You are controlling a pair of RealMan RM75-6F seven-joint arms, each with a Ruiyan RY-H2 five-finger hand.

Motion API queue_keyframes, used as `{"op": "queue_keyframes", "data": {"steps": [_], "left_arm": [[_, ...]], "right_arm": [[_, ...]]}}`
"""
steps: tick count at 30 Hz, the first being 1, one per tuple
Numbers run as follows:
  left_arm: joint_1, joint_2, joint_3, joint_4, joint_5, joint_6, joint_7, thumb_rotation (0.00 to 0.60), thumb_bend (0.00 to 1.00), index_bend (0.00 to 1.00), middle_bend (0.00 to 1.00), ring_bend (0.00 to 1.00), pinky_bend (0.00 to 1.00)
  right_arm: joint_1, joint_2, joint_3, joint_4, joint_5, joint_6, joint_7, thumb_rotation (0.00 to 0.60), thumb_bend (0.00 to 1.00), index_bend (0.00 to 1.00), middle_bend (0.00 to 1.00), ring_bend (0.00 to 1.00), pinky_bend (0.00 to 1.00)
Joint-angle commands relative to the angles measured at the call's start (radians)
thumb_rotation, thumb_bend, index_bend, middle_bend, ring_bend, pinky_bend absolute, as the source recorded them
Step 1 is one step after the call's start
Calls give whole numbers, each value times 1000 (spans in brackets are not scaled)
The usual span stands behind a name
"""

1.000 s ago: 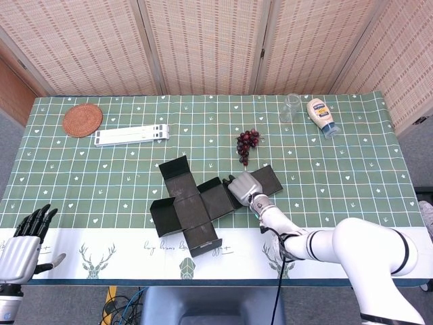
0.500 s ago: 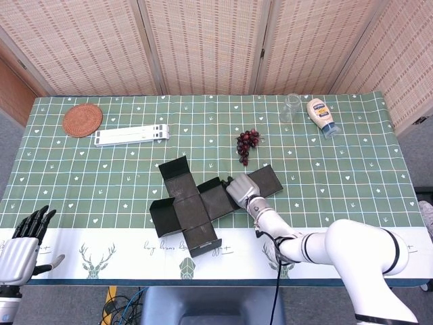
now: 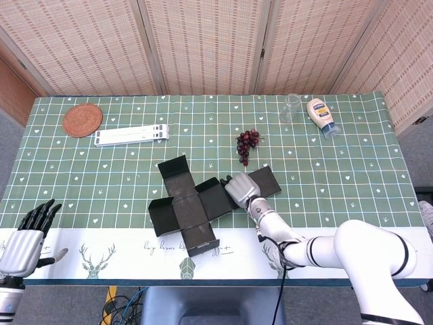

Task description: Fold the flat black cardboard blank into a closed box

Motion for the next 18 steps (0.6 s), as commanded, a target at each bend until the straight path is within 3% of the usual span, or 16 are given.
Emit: {"op": "queue_keyframes", "data": {"steps": [1, 5, 10, 14, 18], "left_arm": [[-40, -2, -21, 30, 22, -22, -14, 600, 143, 20, 0, 77, 126], [-109, -20, -51, 93, 57, -52, -59, 600, 143, 115, 52, 251, 311], [-199, -73, -78, 198, 81, -109, -131, 600, 143, 247, 188, 592, 621], [-267, -134, -81, 303, 93, -164, -194, 600, 143, 292, 242, 705, 817], [-311, -188, -60, 399, 121, -197, -191, 600, 143, 203, 201, 726, 862]], "right_arm": [[-29, 18, 17, -13, -32, 11, 33, 600, 410, 319, 359, 779, 1000], [-56, 40, 35, -32, -61, 13, 68, 600, 409, 319, 359, 779, 1000], [-86, 54, 51, -43, -103, 18, 103, 600, 410, 322, 362, 779, 1000], [-106, 60, 58, -45, -128, 16, 116, 600, 410, 325, 365, 781, 1000], [-122, 63, 66, -45, -145, 17, 127, 600, 410, 325, 366, 781, 1000]]}}
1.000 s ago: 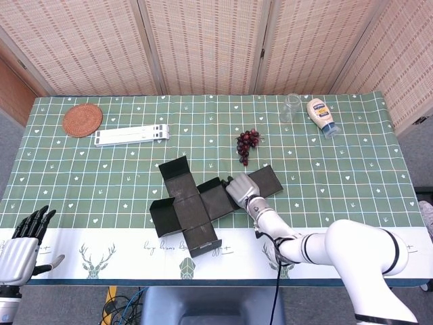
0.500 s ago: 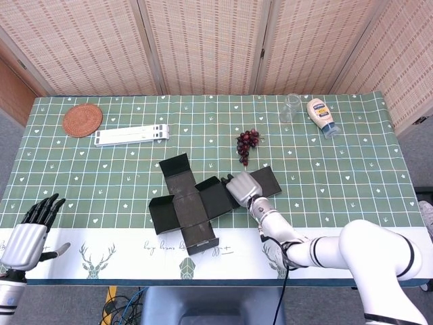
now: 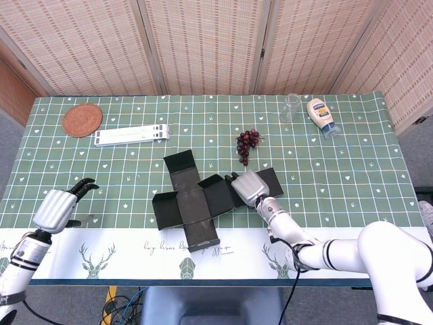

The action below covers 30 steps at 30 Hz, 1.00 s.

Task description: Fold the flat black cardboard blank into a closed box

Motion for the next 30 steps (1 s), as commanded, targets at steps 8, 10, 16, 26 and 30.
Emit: {"op": "queue_keyframes", "data": {"steps": [8, 10, 16, 26, 30], "left_arm": [[-98, -169, 32, 199, 24, -77, 52, 600, 143, 0, 3, 690, 861], [-108, -200, 30, 218, 16, -84, 60, 600, 143, 0, 0, 684, 858], [-138, -293, 23, 284, 3, -80, 62, 600, 144, 0, 0, 673, 859], [-172, -426, 2, 343, -47, -83, -25, 600, 143, 0, 0, 667, 864], [-174, -448, -3, 319, -62, -73, -81, 600, 143, 0, 0, 664, 866]], "right_arm": [[-32, -3, 19, 5, -45, -3, 17, 600, 428, 325, 368, 783, 1000], [-38, -6, 23, 5, -55, -2, 19, 600, 431, 327, 369, 784, 1000], [-52, -12, 35, 5, -77, -1, 24, 600, 435, 333, 372, 788, 1000], [-72, -18, 57, -1, -112, 4, 31, 600, 453, 341, 380, 790, 1000], [-74, -19, 65, -1, -123, -2, 31, 600, 460, 343, 382, 790, 1000]]}}
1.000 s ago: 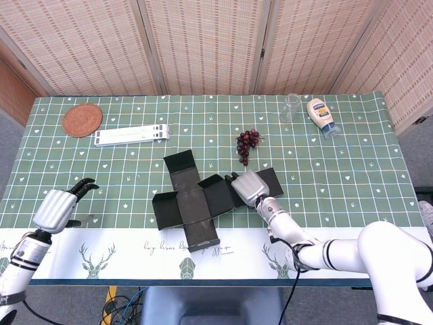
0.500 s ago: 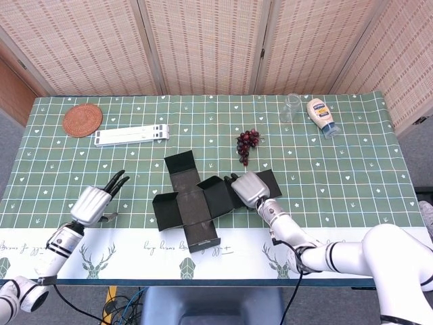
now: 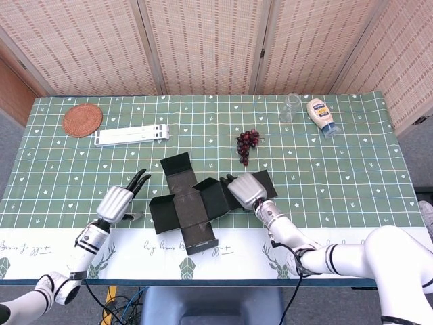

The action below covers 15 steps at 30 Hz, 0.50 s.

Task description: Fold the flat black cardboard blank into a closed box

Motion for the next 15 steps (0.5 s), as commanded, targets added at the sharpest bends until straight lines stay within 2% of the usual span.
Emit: {"op": "queue_keyframes", "data": {"steps": [1, 15], "left_arm": [[-4, -23, -9, -28, -21, 7, -51, 600, 143, 0, 0, 664, 866], [12, 7, -6, -200, -57, 22, -198, 600, 139, 0, 0, 660, 871]], "right_arm": [[0, -1, 5, 1, -7, -4, 0, 600, 463, 345, 383, 790, 1000], [16, 4, 27, 27, -83, -67, 15, 600, 473, 372, 394, 793, 1000]]}}
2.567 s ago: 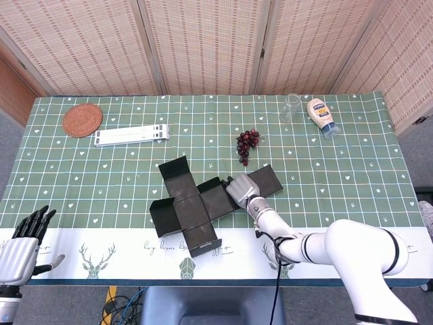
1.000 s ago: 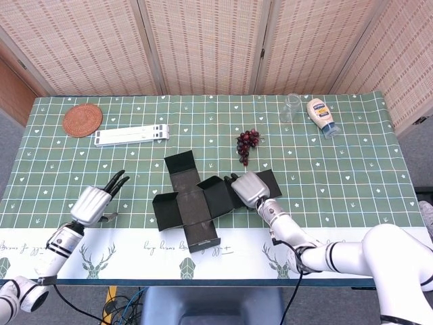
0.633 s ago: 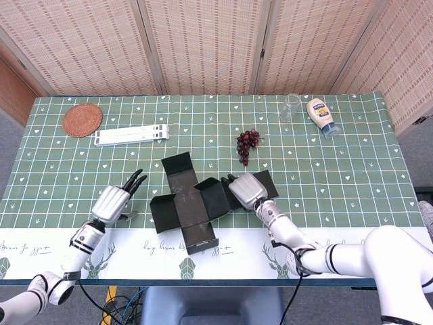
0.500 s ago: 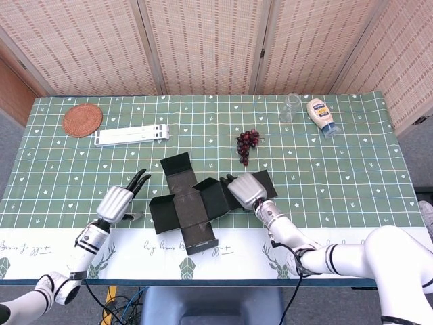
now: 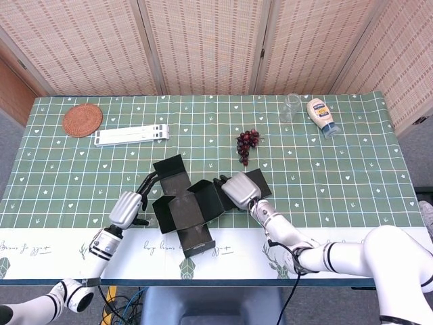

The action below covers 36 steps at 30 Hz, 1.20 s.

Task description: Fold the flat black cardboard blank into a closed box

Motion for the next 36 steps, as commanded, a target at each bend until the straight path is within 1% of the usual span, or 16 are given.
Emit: {"op": "queue_keyframes", "data": {"steps": [1, 6, 11, 21, 27, 32, 36], "left_arm": [[3, 18, 5, -33, -6, -4, -40, 600, 139, 0, 0, 659, 871], [5, 16, 6, -44, -18, -14, -119, 600, 135, 0, 0, 651, 872], [2, 11, 17, -48, -16, -26, -176, 600, 135, 0, 0, 647, 872], [10, 3, 36, -66, -5, -16, -234, 600, 135, 0, 0, 651, 872], [-1, 8, 33, -84, -24, -58, -299, 600, 135, 0, 0, 660, 873], [-6, 28, 36, -133, -42, -104, -389, 600, 135, 0, 0, 667, 879], [-8, 43, 41, -155, -49, -130, -435, 600, 135, 0, 0, 672, 883]], "right_arm": [[10, 13, 1, 8, -41, -27, 9, 600, 474, 375, 395, 793, 1000], [29, 33, 5, 26, -139, -78, 40, 600, 474, 390, 403, 796, 1000], [52, 40, 7, 45, -195, -117, 47, 600, 474, 393, 406, 796, 1000], [68, 21, 5, 78, -222, -150, 59, 600, 475, 395, 406, 795, 1000], [76, 21, 7, 80, -261, -167, 78, 600, 475, 399, 408, 796, 1000], [93, 24, 5, 92, -297, -185, 76, 600, 475, 402, 410, 796, 1000], [105, 22, 7, 101, -318, -194, 74, 600, 474, 406, 411, 795, 1000]]}}
